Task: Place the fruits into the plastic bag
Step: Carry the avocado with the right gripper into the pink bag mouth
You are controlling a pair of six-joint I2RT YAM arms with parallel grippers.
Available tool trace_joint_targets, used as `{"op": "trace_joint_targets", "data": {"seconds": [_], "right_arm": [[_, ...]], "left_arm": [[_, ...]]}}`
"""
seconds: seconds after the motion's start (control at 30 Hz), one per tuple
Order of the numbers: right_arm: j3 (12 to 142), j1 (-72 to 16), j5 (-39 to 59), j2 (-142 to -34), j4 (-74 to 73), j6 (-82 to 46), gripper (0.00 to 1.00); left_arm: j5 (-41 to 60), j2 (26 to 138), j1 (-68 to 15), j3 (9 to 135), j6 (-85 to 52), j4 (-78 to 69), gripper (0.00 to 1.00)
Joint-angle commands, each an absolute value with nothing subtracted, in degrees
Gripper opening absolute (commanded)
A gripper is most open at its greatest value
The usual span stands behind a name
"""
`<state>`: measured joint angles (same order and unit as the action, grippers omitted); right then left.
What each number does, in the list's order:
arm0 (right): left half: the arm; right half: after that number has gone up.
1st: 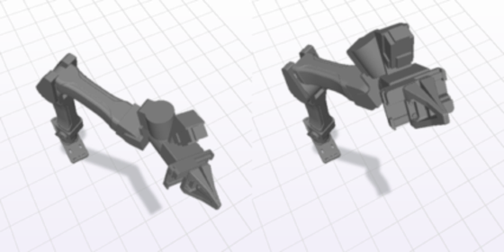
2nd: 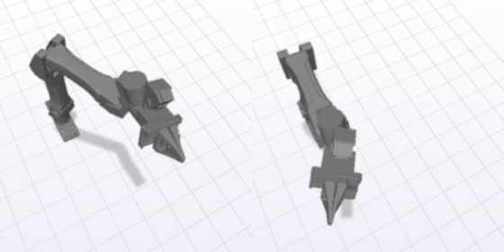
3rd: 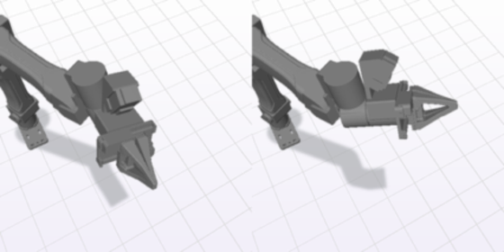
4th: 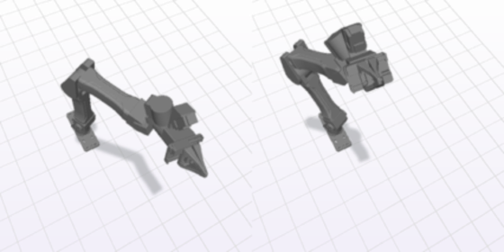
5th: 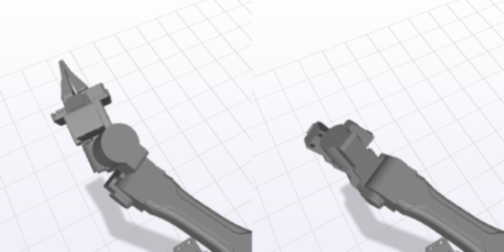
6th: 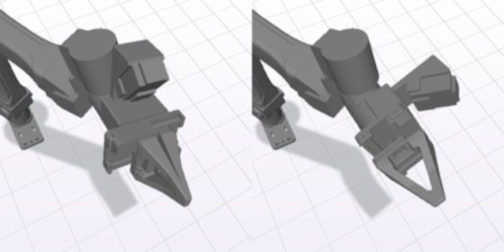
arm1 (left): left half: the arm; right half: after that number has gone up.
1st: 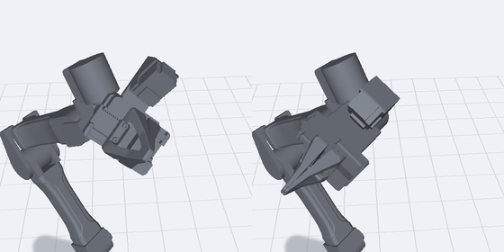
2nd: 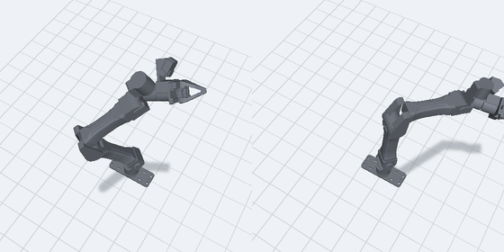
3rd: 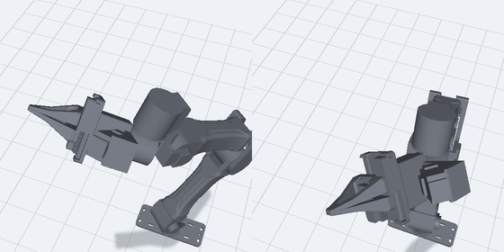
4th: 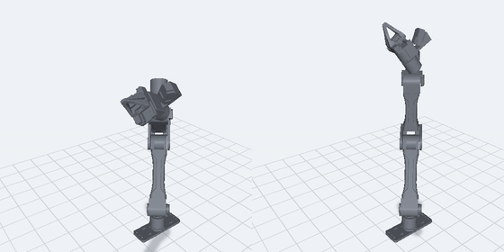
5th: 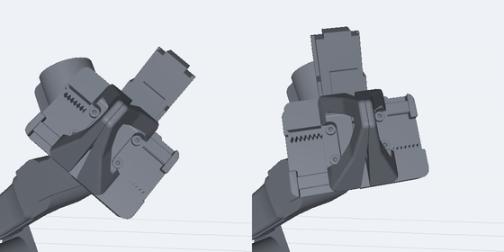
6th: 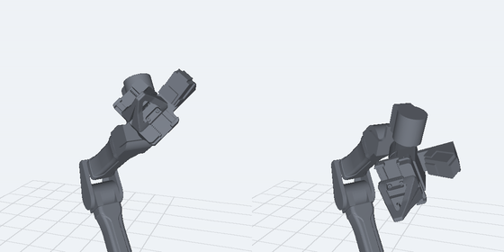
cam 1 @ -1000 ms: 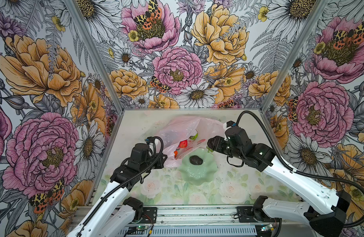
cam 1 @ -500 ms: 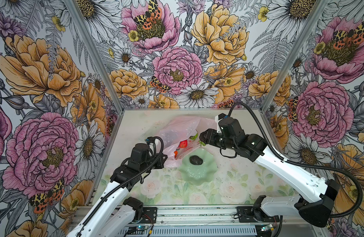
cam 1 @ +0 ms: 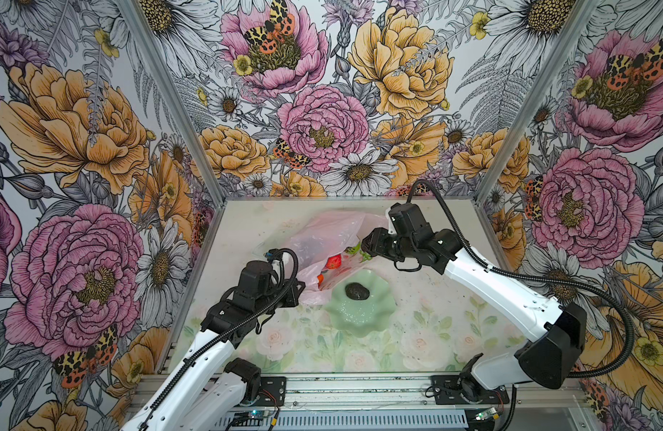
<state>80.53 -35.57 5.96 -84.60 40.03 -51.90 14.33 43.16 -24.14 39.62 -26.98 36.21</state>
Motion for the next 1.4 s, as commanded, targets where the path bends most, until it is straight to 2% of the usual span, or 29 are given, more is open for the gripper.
{"op": "trace_joint_targets", "data": {"seconds": [0.0,0.43,1.37], "right_arm": [[82.7,-34.2,8.5,-86.2,39.7,-50.8,0.34],[85.5,-32.7,11.4,-94.3,38.8,-50.9,0.34],[90.7,-35.8,17.1,-110.3,21.7,-65.9,0.34]], "left_arm": [[12.9,42.4,-24.6,39.3,-26.2,36.3,0.0],[12.4,42.3,-24.7,39.2,-26.3,36.4,0.0],[11.1,42.0,-25.6,39.3,-26.3,36.8,0.0]]}}
